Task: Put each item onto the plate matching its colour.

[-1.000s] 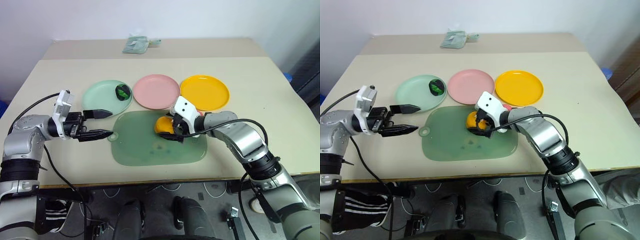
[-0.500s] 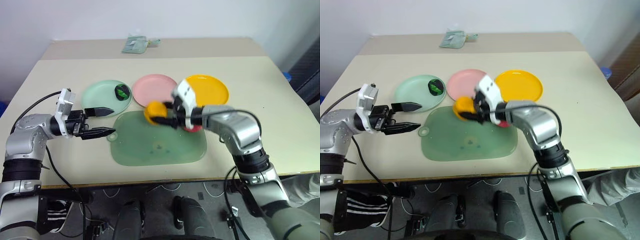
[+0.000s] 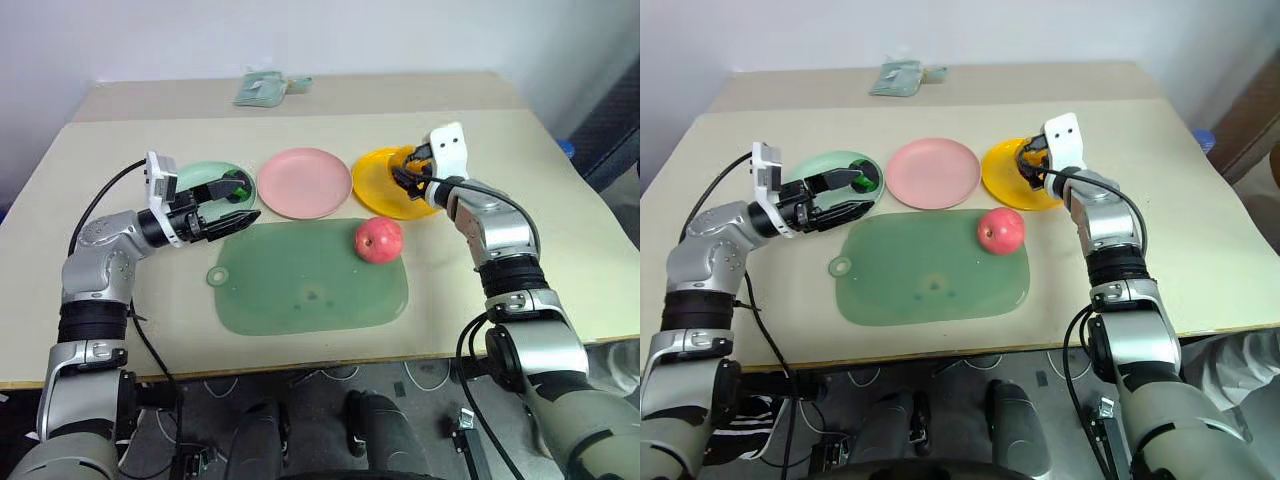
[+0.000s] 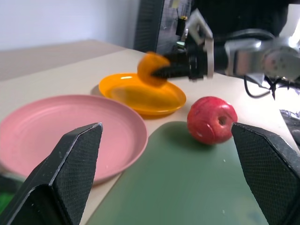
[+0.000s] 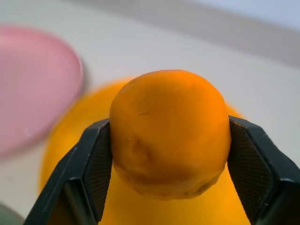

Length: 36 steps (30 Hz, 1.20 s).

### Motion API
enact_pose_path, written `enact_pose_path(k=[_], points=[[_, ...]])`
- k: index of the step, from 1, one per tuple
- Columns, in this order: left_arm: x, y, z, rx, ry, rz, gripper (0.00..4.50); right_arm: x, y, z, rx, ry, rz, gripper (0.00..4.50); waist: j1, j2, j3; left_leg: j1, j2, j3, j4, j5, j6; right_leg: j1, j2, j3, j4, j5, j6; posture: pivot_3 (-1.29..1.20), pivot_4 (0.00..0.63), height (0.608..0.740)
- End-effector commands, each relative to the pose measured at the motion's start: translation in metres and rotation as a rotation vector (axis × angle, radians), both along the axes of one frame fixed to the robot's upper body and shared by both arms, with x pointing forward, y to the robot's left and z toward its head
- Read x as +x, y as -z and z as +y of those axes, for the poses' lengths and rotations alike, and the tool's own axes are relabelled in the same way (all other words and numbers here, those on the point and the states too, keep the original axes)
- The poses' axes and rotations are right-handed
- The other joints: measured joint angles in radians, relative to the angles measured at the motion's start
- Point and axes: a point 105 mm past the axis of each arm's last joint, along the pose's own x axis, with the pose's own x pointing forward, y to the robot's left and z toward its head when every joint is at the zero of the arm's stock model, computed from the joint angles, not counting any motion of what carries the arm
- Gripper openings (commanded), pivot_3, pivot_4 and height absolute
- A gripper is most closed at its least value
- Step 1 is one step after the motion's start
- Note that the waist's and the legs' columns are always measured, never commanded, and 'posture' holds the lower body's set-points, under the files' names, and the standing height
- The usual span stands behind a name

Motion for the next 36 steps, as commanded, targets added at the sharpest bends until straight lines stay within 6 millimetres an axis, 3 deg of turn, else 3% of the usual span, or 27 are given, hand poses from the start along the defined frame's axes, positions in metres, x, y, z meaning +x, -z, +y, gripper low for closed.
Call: enact_pose_path(k=[1,2,5,7,10,12,15,18,23,29,30,34,36], points=[[-0.003,-0.009,0.002,0.008,-0.001,-0.037,4.50,0.002,-0.023,0.007,0.029,-0.045,-0.084,4.47,-0.002,0.000,0.000,0.000,0.000,0.000,0.000,0.000,0.000,0.000,0.000,0.000,0.000,0.000,0.000,0.00,0.150,0.740],[-0.003,-0.009,0.002,0.008,-0.002,-0.037,4.50,0.002,-0.025,0.007,0.029,-0.049,-0.091,4.47,-0.001,0.000,0.000,0.000,0.000,0.000,0.000,0.000,0.000,0.000,0.000,0.001,0.001,0.000,0.000,0.00,0.150,0.740],[-0.006,-0.012,0.003,0.007,0.011,-0.043,4.50,0.000,-0.058,0.004,0.132,-0.060,-0.188,4.47,0.001,0.000,0.000,0.000,0.000,0.000,0.000,0.000,0.000,0.000,0.000,0.001,0.001,0.000,0.000,0.00,0.150,0.740],[-0.013,-0.015,0.002,-0.018,0.054,-0.032,4.50,-0.015,-0.075,0.012,0.177,-0.191,-0.219,4.47,0.005,0.001,0.000,0.000,0.000,0.001,0.000,0.000,0.000,0.000,-0.001,0.001,0.001,0.000,0.000,0.00,0.150,0.740],[-0.031,-0.017,-0.002,-0.069,0.168,0.028,4.50,-0.055,-0.064,0.032,0.163,-0.439,-0.125,4.47,0.011,0.001,0.000,-0.001,0.000,0.000,0.000,0.000,0.000,-0.001,-0.001,0.001,0.001,0.000,0.001,0.00,0.150,0.740],[-0.043,-0.013,-0.005,-0.068,0.226,0.058,4.50,-0.075,-0.055,0.034,0.192,-0.491,-0.049,4.47,0.014,0.000,0.000,0.000,0.000,-0.001,0.000,0.000,0.000,0.001,-0.001,0.000,0.000,-0.001,0.001,0.00,0.150,0.740],[-0.043,-0.013,-0.006,-0.074,0.228,0.050,4.50,-0.093,-0.049,0.040,0.194,-0.527,0.005,4.47,0.018,0.000,0.000,0.000,0.000,0.000,0.002,0.000,0.000,0.001,-0.001,0.000,0.001,-0.001,0.001,0.00,0.150,0.740],[-0.040,-0.014,-0.009,-0.072,0.239,0.045,4.50,-0.108,-0.031,0.043,0.072,-0.566,0.078,4.47,0.027,0.001,0.000,0.000,0.000,0.000,0.003,0.001,-0.001,0.000,-0.001,0.001,0.001,-0.002,-0.003,0.00,0.150,0.740],[-0.038,0.007,-0.007,0.060,0.251,0.051,4.50,-0.105,-0.013,0.031,0.037,-0.487,0.175,4.47,0.032,0.001,0.000,0.001,0.000,0.000,0.003,0.001,-0.001,0.001,-0.001,0.001,0.001,-0.003,-0.004,0.00,0.150,0.740],[-0.036,0.006,-0.005,0.052,0.251,0.039,4.50,-0.105,0.018,0.028,-0.045,-0.457,0.261,4.47,0.032,0.001,0.000,0.000,0.000,0.000,0.003,0.000,-0.001,0.000,-0.001,0.001,0.001,-0.003,-0.004,0.00,0.150,0.740],[-0.036,0.006,-0.004,0.058,0.245,0.039,4.50,-0.107,0.021,0.030,-0.066,-0.475,0.265,4.23,0.032,0.000,0.000,0.000,0.000,0.000,0.003,0.000,-0.001,0.000,-0.001,0.001,0.001,-0.003,-0.004,0.00,0.150,0.740],[-0.036,0.005,0.000,0.059,0.234,0.037,4.50,-0.110,0.011,0.040,-0.035,-0.521,0.243,3.23,0.032,-0.001,-0.001,0.000,0.000,0.000,0.003,0.000,-0.001,0.001,0.000,0.001,0.001,-0.003,-0.004,0.00,0.150,0.740],[-0.036,0.004,0.002,0.054,0.226,0.038,4.50,-0.107,-0.008,0.046,0.014,-0.540,0.186,3.20,0.031,-0.001,0.000,0.000,0.000,0.000,0.003,0.000,-0.001,0.000,0.000,0.001,0.001,-0.003,-0.004,0.00,0.150,0.740]])
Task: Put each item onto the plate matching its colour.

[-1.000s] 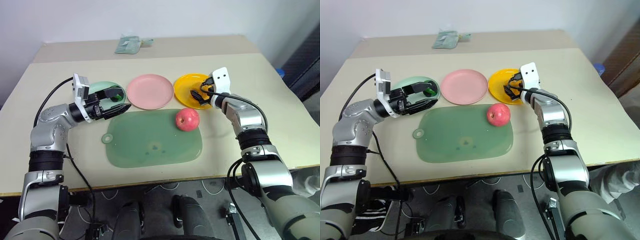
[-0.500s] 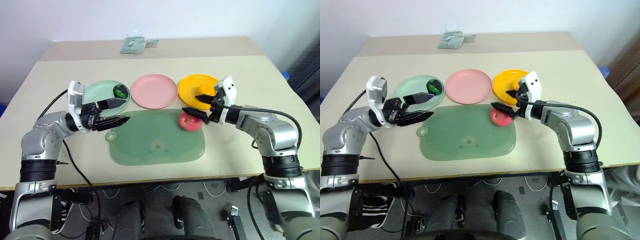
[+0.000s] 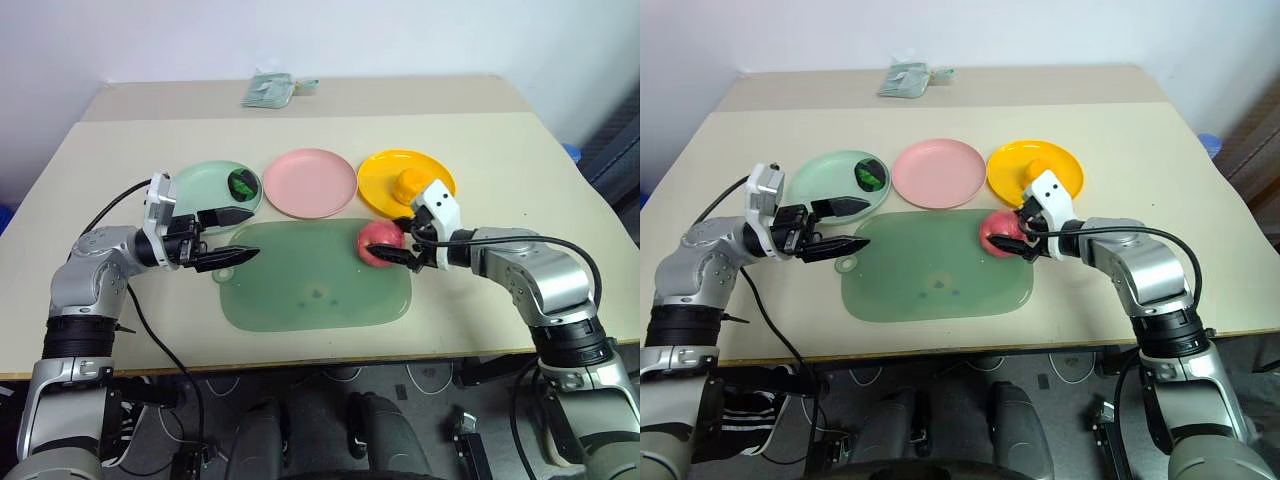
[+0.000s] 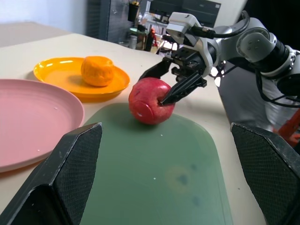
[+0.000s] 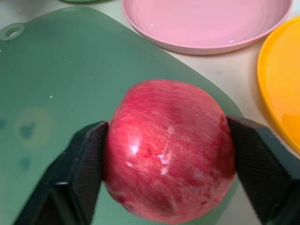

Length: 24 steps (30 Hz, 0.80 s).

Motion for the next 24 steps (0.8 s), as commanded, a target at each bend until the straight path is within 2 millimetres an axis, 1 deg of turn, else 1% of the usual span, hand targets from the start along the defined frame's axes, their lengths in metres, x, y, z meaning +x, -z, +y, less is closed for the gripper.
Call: enact_pose_path(k=[1,3,5,6,8,10,12,13,16,18,20,21,22,23,24], points=[[0.000,-0.013,0.005,-0.001,-0.014,-0.045,4.50,0.004,-0.033,0.012,0.079,-0.027,-0.088,3.20,-0.002,0.000,0.000,0.000,0.000,0.000,0.000,0.000,0.000,0.000,0.000,0.000,0.000,0.000,0.000,0.00,0.150,0.740],[0.001,-0.015,0.006,-0.019,-0.025,-0.048,4.50,0.009,-0.046,0.018,0.122,-0.026,-0.125,3.20,-0.003,0.000,0.000,0.000,0.000,0.000,0.000,0.000,0.000,-0.001,0.000,0.000,0.000,0.000,0.000,0.00,0.150,0.740],[0.007,-0.024,0.007,-0.072,-0.067,-0.065,4.50,0.018,-0.070,0.033,0.221,-0.024,-0.189,3.20,-0.003,0.000,0.000,0.000,0.000,0.000,0.000,0.000,0.000,-0.001,0.000,0.000,0.000,0.000,0.000,0.00,0.150,0.740],[0.010,-0.028,0.007,-0.093,-0.085,-0.076,4.50,0.022,-0.078,0.038,0.244,-0.019,-0.218,3.20,-0.002,0.001,0.000,0.000,0.000,0.000,0.000,0.000,0.000,-0.001,0.000,0.000,0.000,0.000,0.000,0.00,0.150,0.740],[0.021,-0.035,0.010,-0.133,-0.155,-0.099,4.50,0.042,-0.084,0.043,0.239,0.044,-0.275,3.20,-0.001,0.000,0.000,0.000,0.000,0.000,0.000,0.000,0.000,-0.001,0.001,0.000,0.001,0.001,0.001,0.00,0.150,0.740],[0.030,-0.036,0.014,-0.136,-0.223,-0.102,4.50,0.067,-0.079,0.047,0.199,0.123,-0.326,3.20,0.001,0.000,0.000,-0.001,0.000,0.000,0.000,0.000,0.000,-0.001,0.000,0.000,0.001,0.001,0.002,0.00,0.150,0.740],[0.034,-0.032,0.015,-0.115,-0.261,-0.102,4.50,0.083,-0.067,0.059,0.147,0.137,-0.344,3.20,-0.002,0.000,0.000,0.000,0.000,0.001,0.000,0.000,0.000,0.000,0.000,0.000,0.000,0.001,0.002,0.00,0.150,0.740],[0.035,-0.030,0.015,-0.107,-0.283,-0.106,4.50,0.088,-0.061,0.066,0.118,0.128,-0.354,3.20,-0.003,0.000,0.000,0.000,0.000,0.001,0.000,0.000,0.000,0.000,0.000,0.000,0.000,0.001,0.002,0.00,0.150,0.740],[0.039,-0.027,0.017,-0.107,-0.351,-0.120,4.50,0.100,-0.052,0.087,0.152,0.117,-0.326,3.20,-0.007,0.000,0.000,-0.001,0.000,0.001,-0.001,0.000,0.000,-0.001,0.000,0.000,0.000,0.002,0.004,0.00,0.150,0.740],[0.042,-0.025,0.018,-0.099,-0.388,-0.128,4.50,0.104,-0.045,0.093,0.116,0.110,-0.332,3.20,-0.007,0.001,0.001,-0.001,0.000,0.001,-0.002,0.000,0.000,-0.002,0.000,0.000,0.000,0.002,0.004,0.00,0.150,0.740],[0.044,-0.025,0.019,-0.093,-0.418,-0.140,4.50,0.107,-0.041,0.094,0.145,0.112,-0.303,3.20,-0.007,0.001,0.001,-0.002,0.000,0.001,-0.002,0.000,0.000,-0.002,0.000,0.000,0.000,0.002,0.004,0.00,0.150,0.740],[0.044,-0.025,0.019,-0.093,-0.425,-0.144,4.50,0.107,-0.040,0.094,0.142,0.108,-0.308,4.20,-0.005,0.001,0.001,-0.002,0.000,0.001,-0.002,0.000,0.000,-0.002,0.000,0.000,0.000,0.002,0.004,0.00,0.150,0.740],[0.045,-0.026,0.020,-0.095,-0.430,-0.144,4.50,0.108,-0.042,0.092,0.170,0.113,-0.297,4.47,-0.004,0.001,0.001,-0.002,0.000,0.001,-0.002,0.000,0.000,-0.002,0.000,0.000,0.000,0.002,0.004,0.00,0.150,0.740],[0.045,-0.026,0.020,-0.097,-0.432,-0.145,4.50,0.109,-0.046,0.090,0.197,0.114,-0.291,4.47,-0.004,0.001,0.001,-0.002,0.000,0.001,-0.002,0.000,0.000,-0.002,0.000,0.000,0.000,0.002,0.004,0.00,0.150,0.740],[0.044,-0.027,0.019,-0.100,-0.426,-0.148,4.50,0.108,-0.054,0.087,0.220,0.111,-0.315,4.47,-0.004,0.001,0.001,-0.002,0.000,0.001,-0.002,0.000,0.000,-0.002,0.000,0.000,0.000,0.002,0.004,0.00,0.150,0.740]])
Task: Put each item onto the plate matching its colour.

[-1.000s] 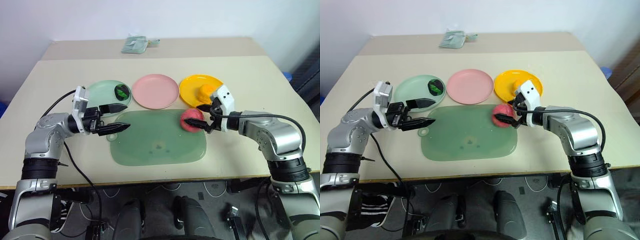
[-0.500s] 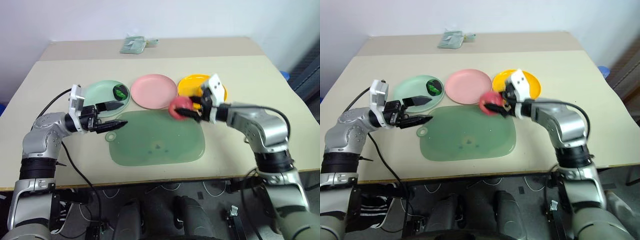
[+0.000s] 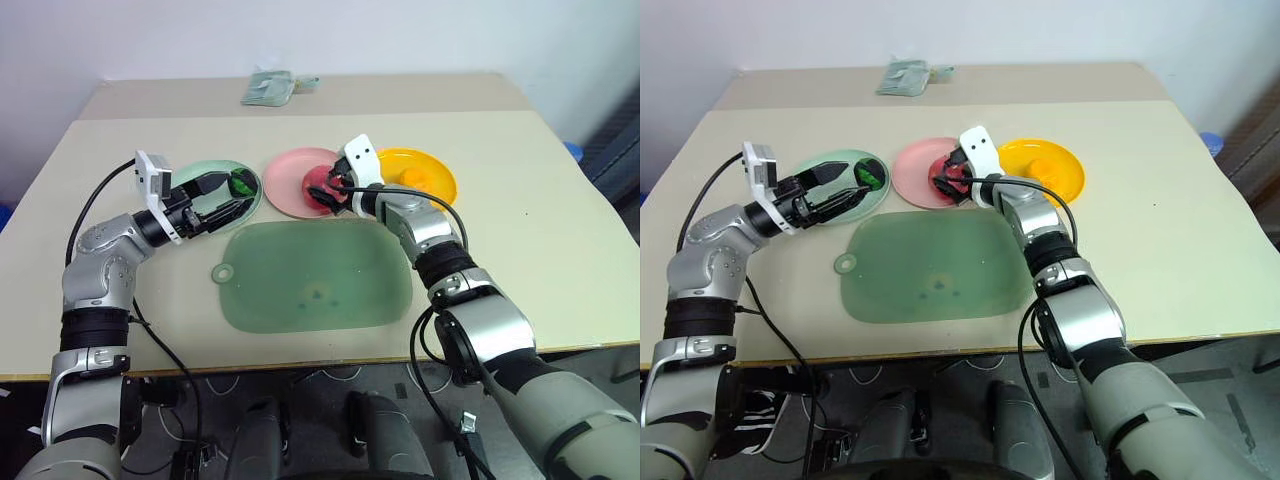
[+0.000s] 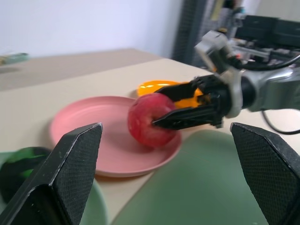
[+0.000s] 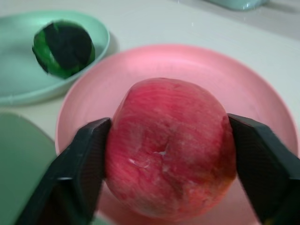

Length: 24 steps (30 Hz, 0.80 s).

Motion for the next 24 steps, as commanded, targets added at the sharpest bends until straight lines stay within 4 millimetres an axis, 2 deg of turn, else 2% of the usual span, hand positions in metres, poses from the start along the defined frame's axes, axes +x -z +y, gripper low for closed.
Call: enact_pose_path(k=[1,3,5,8,9,11,14,17,18,20,24], points=[[-0.003,-0.014,0.001,0.005,0.000,-0.066,4.50,0.002,-0.043,-0.005,0.104,-0.015,-0.119,4.47,0.000,0.000,0.000,0.000,0.000,0.000,0.000,0.000,0.000,0.000,0.000,0.000,0.000,0.000,0.000,0.00,0.150,0.740],[-0.005,-0.014,-0.001,0.004,0.020,-0.071,4.50,-0.003,-0.069,-0.013,0.181,-0.031,-0.187,4.47,-0.001,0.000,0.000,0.000,0.000,0.000,0.000,0.000,0.000,0.000,0.000,0.000,0.000,0.000,0.000,0.00,0.150,0.740],[-0.008,-0.016,-0.005,-0.010,0.063,-0.070,4.50,-0.019,-0.097,-0.019,0.274,-0.085,-0.240,4.47,0.000,0.000,0.000,0.000,0.000,0.000,0.000,0.000,0.000,0.000,0.000,0.000,0.000,0.000,0.000,0.00,0.150,0.740],[-0.020,-0.016,-0.011,-0.026,0.185,-0.048,4.50,-0.065,-0.124,-0.026,0.287,-0.253,-0.339,4.47,0.004,0.000,0.000,0.000,0.000,-0.001,0.000,0.000,0.000,0.000,0.000,0.000,0.000,0.000,0.000,0.00,0.150,0.740],[-0.024,-0.015,-0.012,-0.025,0.222,-0.040,4.50,-0.080,-0.124,-0.029,0.266,-0.299,-0.350,4.47,0.004,0.000,0.000,0.000,0.000,-0.001,0.000,0.000,0.000,0.000,0.000,0.000,0.000,0.000,0.000,0.00,0.150,0.740],[-0.030,-0.011,-0.014,0.000,0.269,-0.032,4.50,-0.108,-0.111,-0.040,0.184,-0.378,-0.344,4.47,0.007,0.000,0.000,0.000,0.000,-0.001,0.000,0.000,0.000,0.001,0.000,-0.001,0.000,0.000,0.000,0.00,0.150,0.740],[-0.034,-0.008,-0.014,0.024,0.307,-0.039,4.50,-0.147,-0.082,-0.069,0.057,-0.447,-0.277,4.47,0.006,-0.001,0.000,0.002,0.000,-0.002,0.000,0.000,0.000,0.003,-0.001,-0.001,-0.001,-0.001,-0.001,0.00,0.150,0.740],[-0.034,-0.003,-0.016,0.039,0.315,-0.019,4.50,-0.179,-0.066,-0.097,-0.012,-0.471,-0.219,4.47,0.007,0.000,0.000,0.002,0.000,-0.002,0.000,0.000,0.000,0.003,-0.001,-0.001,-0.001,-0.002,-0.003,0.00,0.150,0.740],[-0.034,-0.001,-0.014,0.036,0.317,0.003,4.50,-0.189,-0.058,-0.103,-0.090,-0.477,-0.204,4.47,0.007,0.000,0.000,0.002,0.000,-0.002,0.000,0.000,0.000,0.003,-0.001,-0.001,-0.001,-0.002,-0.003,0.00,0.150,0.740],[-0.033,0.003,-0.018,0.036,0.321,0.020,4.50,-0.197,-0.050,-0.118,-0.203,-0.464,-0.174,4.47,0.002,-0.001,0.000,0.002,0.000,-0.001,0.001,0.000,0.000,0.003,0.000,-0.001,-0.001,-0.002,-0.003,0.00,0.150,0.740],[-0.030,0.006,-0.025,0.045,0.355,0.033,4.50,-0.198,-0.056,-0.134,-0.246,-0.404,-0.175,4.47,0.005,-0.001,0.000,0.004,0.000,-0.003,0.001,0.000,0.000,0.003,0.001,0.000,-0.001,-0.002,-0.004,0.00,0.150,0.740]])
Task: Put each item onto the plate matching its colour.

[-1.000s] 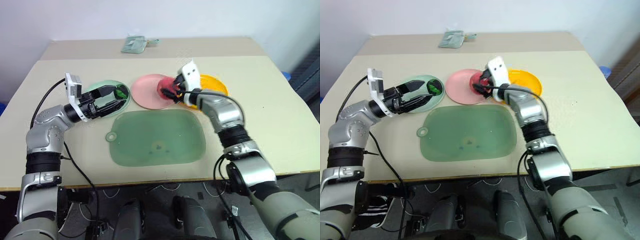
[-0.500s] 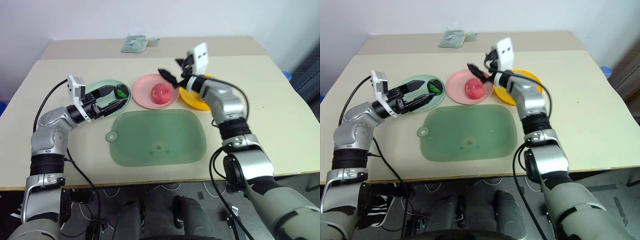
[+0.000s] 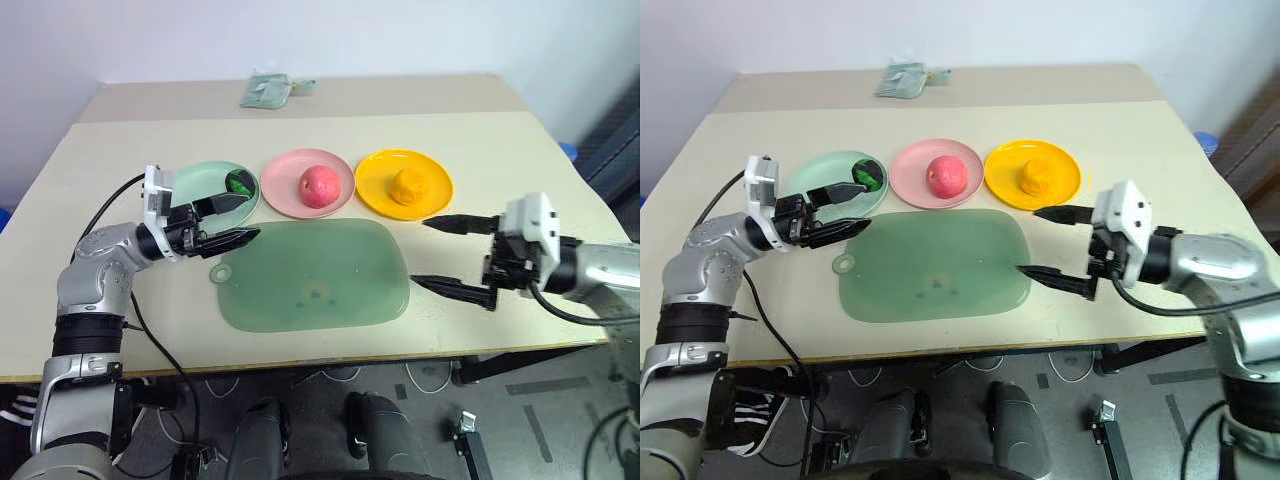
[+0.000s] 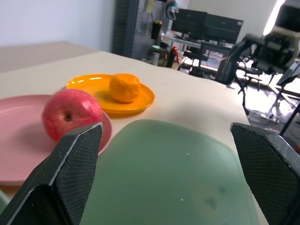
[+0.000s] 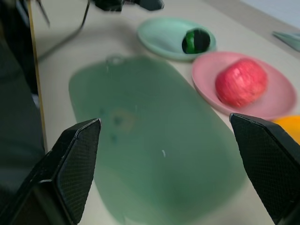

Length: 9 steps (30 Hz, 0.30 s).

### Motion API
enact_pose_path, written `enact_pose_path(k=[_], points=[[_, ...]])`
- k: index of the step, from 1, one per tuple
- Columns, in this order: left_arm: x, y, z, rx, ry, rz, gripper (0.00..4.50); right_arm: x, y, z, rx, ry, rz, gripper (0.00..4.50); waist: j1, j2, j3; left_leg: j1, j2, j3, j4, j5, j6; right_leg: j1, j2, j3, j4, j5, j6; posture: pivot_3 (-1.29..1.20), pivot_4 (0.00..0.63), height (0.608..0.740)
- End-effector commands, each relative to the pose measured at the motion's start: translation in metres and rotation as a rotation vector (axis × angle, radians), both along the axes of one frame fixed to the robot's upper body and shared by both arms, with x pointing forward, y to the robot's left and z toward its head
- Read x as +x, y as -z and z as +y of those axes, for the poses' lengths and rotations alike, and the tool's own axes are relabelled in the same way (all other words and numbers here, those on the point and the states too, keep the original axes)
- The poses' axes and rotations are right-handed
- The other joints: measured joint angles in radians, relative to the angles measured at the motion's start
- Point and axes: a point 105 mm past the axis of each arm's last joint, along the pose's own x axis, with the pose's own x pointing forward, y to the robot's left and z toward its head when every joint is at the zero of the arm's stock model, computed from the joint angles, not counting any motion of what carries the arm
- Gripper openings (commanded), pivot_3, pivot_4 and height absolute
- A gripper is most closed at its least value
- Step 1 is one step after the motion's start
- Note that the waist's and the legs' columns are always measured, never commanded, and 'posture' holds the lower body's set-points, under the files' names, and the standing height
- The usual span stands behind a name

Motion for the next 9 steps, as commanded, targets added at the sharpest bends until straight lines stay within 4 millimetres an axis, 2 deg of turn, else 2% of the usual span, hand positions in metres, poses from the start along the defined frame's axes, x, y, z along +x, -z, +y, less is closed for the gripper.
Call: enact_pose_path(k=[1,5,9], points=[[0.001,-0.005,-0.006,0.017,0.043,-0.013,4.50,-0.007,-0.015,-0.005,-0.025,0.009,-0.062,4.47,0.005,0.000,0.000,0.000,0.000,-0.001,0.000,0.000,0.000,0.000,0.000,0.000,0.000,0.000,0.000,0.00,0.150,0.740],[0.001,0.001,-0.005,0.042,0.052,-0.015,4.50,-0.008,-0.004,-0.016,-0.012,0.088,-0.025,4.47,0.008,-0.001,0.000,-0.001,0.000,-0.001,0.000,0.000,0.000,0.000,0.000,0.000,0.000,-0.001,0.000,0.00,0.150,0.740],[0.002,0.001,-0.005,0.028,0.038,-0.013,4.50,-0.005,-0.003,-0.014,-0.017,0.123,-0.053,4.47,0.009,-0.001,0.000,-0.002,-0.001,0.000,0.000,0.000,0.000,0.000,-0.001,0.000,-0.001,-0.001,0.000,0.00,0.150,0.740]])
